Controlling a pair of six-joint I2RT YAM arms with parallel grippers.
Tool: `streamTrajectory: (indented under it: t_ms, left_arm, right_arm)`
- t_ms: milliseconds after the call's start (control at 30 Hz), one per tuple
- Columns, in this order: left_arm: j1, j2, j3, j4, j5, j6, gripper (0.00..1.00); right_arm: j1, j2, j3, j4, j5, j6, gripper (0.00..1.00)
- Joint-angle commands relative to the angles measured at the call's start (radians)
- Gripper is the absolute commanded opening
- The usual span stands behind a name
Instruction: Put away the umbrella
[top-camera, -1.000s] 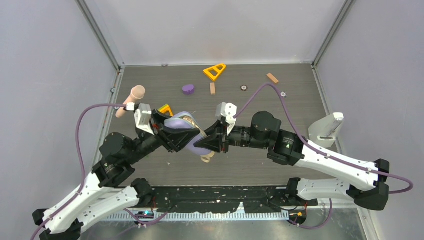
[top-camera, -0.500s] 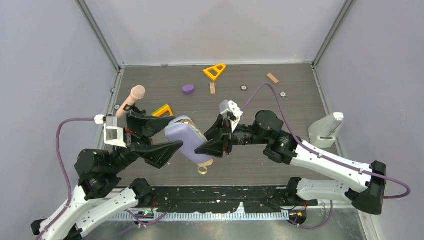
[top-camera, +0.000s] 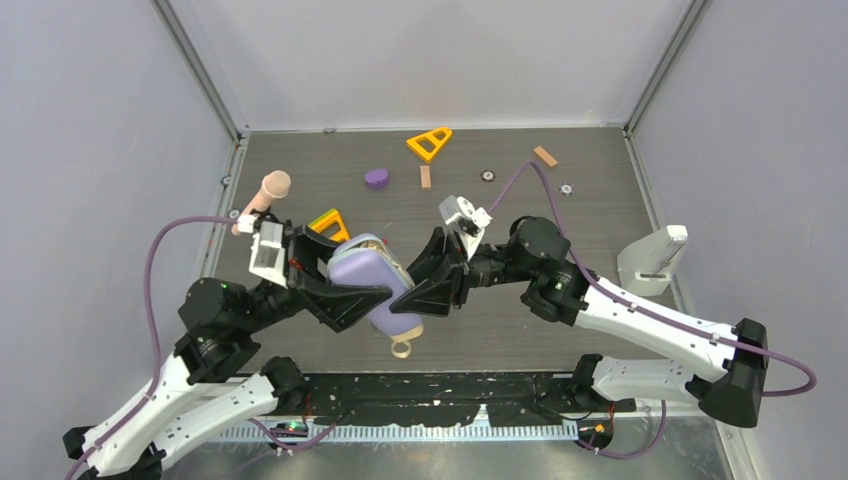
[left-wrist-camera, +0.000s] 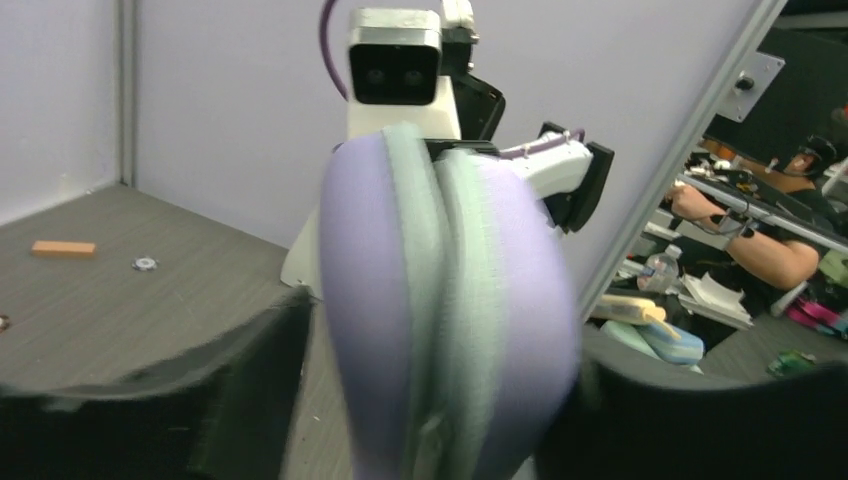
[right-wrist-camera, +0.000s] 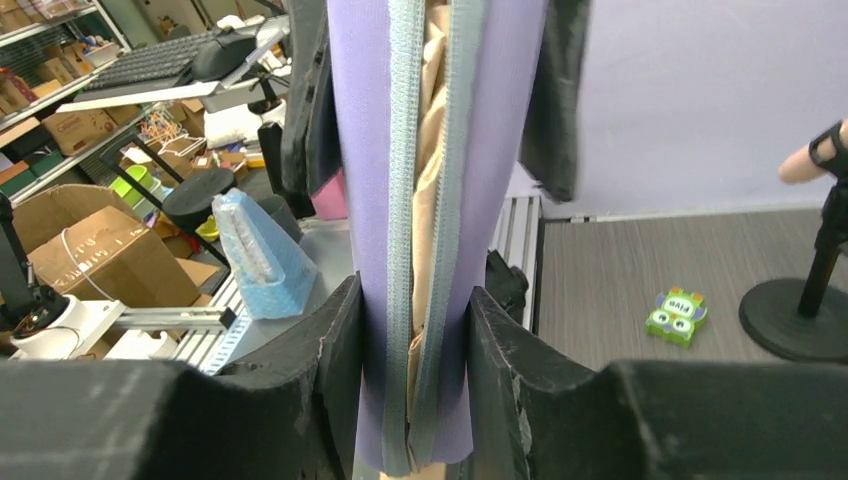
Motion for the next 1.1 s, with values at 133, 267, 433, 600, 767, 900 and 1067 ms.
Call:
streamTrajectory:
  t_ms: [133, 267, 433, 600, 767, 900, 1067]
  left_arm:
    - [0.003, 0.070, -0.013, 0.161, 0.099, -0.048, 0.06]
    - [0.003, 0.081, -0.042, 0.215, 0.100, -0.064, 0.00]
    - [0.003, 0.083, -0.075, 0.294, 0.092, -0.080, 0.00]
    - [0.003, 0.080, -0.087, 0.313, 0.056, -0.056, 0.00]
    - [0.003, 0.057, -0.087, 0.310, -0.016, -0.017, 0.00]
    - [0.007, 0.030, -0.084, 0.289, -0.053, 0.005, 0.00]
    - [0.012, 0.016, -0.077, 0.265, -0.055, 0.008, 0.00]
  right_arm:
    - [-0.003, 0.039, 0.084, 0.024, -0.012, 0.002, 0.33]
    - [-0.003, 0.066, 0.094, 0.008, -0.002, -0.004, 0.68]
    - [-0.003, 0.105, 0.110, 0.032, -0.016, 0.002, 0.92]
    - [0.008, 0.154, 0.144, 0.021, -0.042, 0.007, 0.93]
    - [0.022, 0.167, 0.128, -0.026, -0.040, -0.014, 0.90]
    - [0.022, 0.130, 0.076, -0.024, -0.019, -0.011, 0.90]
    - [0.022, 0.102, 0.037, -0.021, -0.013, -0.012, 0.90]
